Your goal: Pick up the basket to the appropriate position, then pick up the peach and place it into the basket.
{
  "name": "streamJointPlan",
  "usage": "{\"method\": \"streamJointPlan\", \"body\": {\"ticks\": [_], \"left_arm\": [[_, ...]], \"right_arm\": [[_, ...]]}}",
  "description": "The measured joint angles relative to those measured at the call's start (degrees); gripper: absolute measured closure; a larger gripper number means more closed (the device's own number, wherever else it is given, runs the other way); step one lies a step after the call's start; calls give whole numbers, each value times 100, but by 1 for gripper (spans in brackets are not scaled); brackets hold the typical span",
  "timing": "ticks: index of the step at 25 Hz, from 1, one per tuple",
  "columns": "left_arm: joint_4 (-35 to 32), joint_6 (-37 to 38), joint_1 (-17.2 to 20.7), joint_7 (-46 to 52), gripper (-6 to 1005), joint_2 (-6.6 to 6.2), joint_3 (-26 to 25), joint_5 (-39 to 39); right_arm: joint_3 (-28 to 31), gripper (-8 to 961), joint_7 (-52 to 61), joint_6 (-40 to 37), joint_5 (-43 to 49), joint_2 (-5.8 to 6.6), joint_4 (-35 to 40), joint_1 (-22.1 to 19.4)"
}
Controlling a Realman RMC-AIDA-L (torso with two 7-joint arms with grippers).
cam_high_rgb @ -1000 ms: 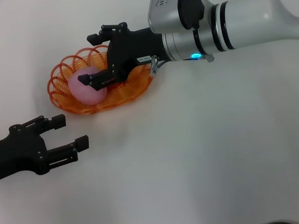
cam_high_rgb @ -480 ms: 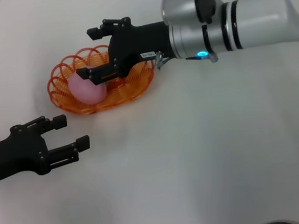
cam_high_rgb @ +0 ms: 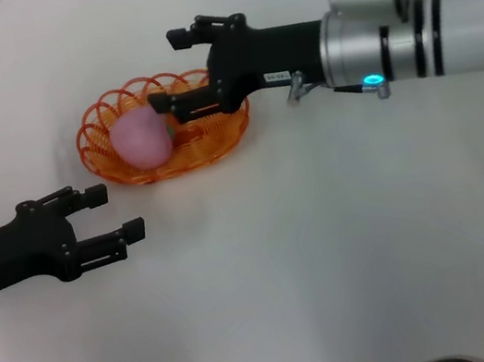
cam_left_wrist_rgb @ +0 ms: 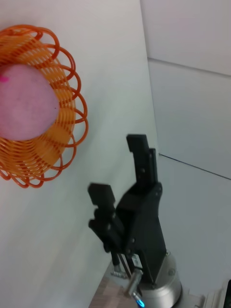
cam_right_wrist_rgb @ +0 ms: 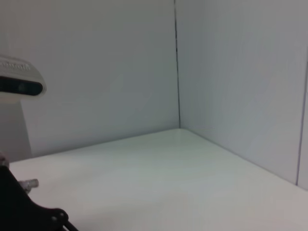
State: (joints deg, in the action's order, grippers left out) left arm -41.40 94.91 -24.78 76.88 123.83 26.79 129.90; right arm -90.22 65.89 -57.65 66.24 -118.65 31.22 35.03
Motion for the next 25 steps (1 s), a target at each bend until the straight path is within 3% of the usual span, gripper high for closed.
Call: {"method": "streamJointPlan", "body": {"ticks": [10,15,25], "left_arm": [[7,0,0,6,175,0,-16,0],[13,9,0,11,175,7,-16,0],[20,21,-9,21,175,10,-11,-39]], "right_arm": [[898,-6,44,-1036,150,182,295,-495],[1429,-6,-4,-1474,156,189,357,-729],[1785,-6,147,-1754,755,233,390,-804]]}}
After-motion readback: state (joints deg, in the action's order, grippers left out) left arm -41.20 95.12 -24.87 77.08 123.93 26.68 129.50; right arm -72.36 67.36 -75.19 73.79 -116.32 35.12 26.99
